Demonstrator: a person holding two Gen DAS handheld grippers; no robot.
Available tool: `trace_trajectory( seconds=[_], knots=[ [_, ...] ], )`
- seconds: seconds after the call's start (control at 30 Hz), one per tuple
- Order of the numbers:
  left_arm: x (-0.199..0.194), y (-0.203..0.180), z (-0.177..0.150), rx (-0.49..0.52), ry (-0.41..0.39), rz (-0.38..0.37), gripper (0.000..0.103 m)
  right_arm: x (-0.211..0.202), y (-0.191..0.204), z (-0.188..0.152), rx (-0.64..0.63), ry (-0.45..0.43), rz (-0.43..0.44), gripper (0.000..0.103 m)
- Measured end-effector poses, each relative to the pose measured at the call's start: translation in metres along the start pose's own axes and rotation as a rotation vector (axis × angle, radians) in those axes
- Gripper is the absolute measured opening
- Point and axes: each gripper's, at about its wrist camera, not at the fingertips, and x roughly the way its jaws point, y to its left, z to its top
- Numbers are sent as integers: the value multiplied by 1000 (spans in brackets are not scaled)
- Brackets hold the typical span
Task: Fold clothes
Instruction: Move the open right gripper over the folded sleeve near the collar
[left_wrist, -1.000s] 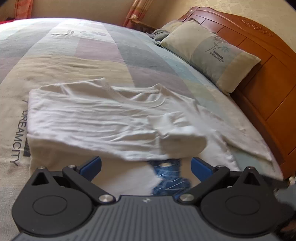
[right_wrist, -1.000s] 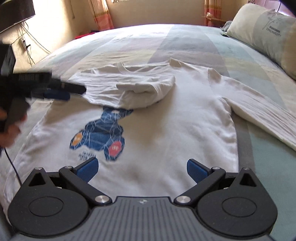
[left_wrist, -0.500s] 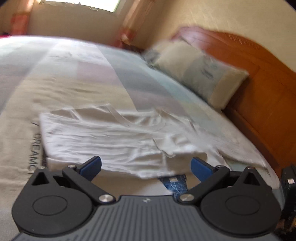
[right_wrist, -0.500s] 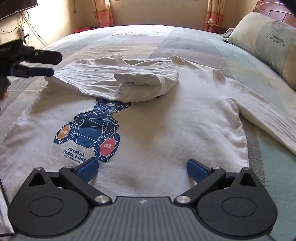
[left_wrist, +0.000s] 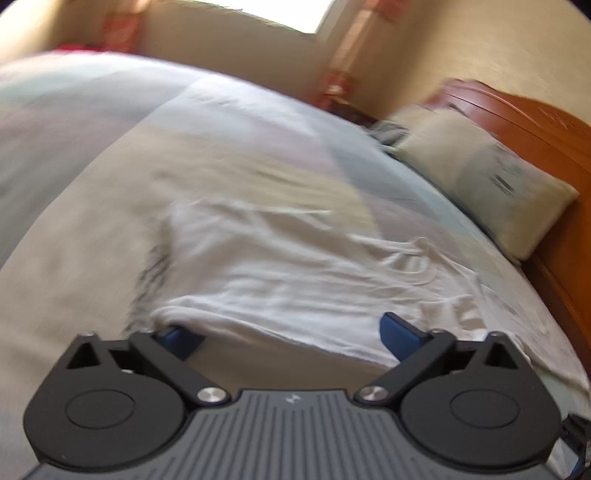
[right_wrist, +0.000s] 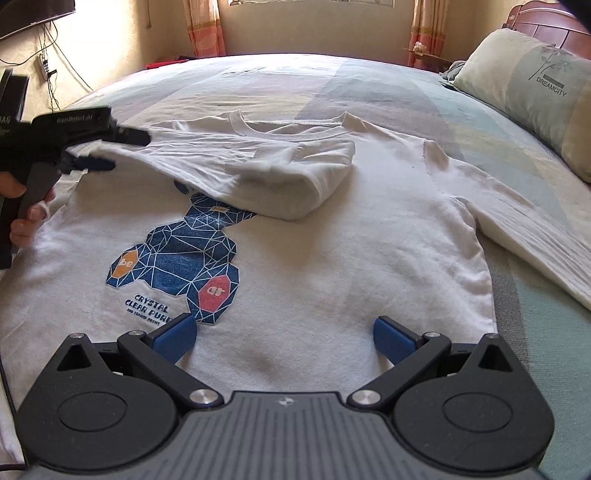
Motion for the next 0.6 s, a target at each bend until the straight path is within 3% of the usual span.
trace_trajectory(
  seconds=[0.13,0.23,0.4,0.47,0.57,0.6],
  knots=[
    [-24,1,-10,4,4,24,94,-1,0,0,-1,-2,-1,103],
    [-39,-9,-1,72,3,59,96,0,0,0,1,-1,-2,103],
    [-41,-35,22,189,-55,-28,99,0,1,-1,0,-4,-7,103],
    [-23,-40,22,197,-4,-39,100,0,1,-2,2,-4,-8,103],
    [9,-33,10,173,163,33,98,0,1,-3,-6,-10,-10,103],
    [10,-34,4,206,169,48,99,0,1,-4,-9,-12,-10,103]
  ],
)
